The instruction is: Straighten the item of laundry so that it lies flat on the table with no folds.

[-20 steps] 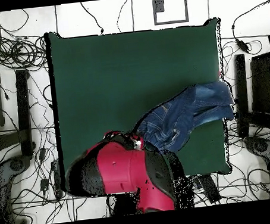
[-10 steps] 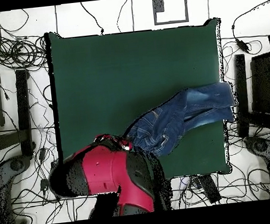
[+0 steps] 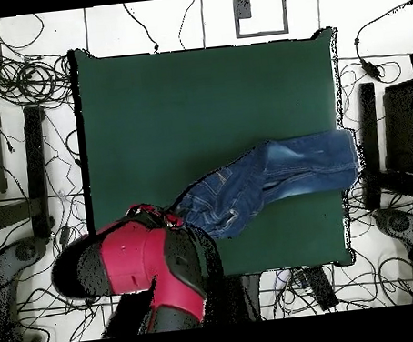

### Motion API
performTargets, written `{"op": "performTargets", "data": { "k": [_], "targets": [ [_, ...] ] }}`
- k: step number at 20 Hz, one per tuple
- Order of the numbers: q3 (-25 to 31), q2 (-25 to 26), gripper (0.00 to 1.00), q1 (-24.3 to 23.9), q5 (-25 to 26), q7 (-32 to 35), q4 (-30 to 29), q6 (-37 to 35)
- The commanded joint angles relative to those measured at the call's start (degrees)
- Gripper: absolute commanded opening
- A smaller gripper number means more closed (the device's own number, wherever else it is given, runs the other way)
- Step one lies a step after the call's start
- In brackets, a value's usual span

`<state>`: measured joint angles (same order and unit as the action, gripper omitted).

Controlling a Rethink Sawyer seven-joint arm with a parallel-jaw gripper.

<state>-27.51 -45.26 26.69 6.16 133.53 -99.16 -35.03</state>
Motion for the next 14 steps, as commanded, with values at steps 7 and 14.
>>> {"op": "performTargets", "data": {
  "k": [7, 14],
  "targets": [
    [2.2, 4.5, 0.00, 5.7, -12.1, 22.4, 7.5, -10.2],
    [2.7, 5.8, 0.00, 6.0, -14.4, 22.3, 8.8, -10.1]
  ]
}}
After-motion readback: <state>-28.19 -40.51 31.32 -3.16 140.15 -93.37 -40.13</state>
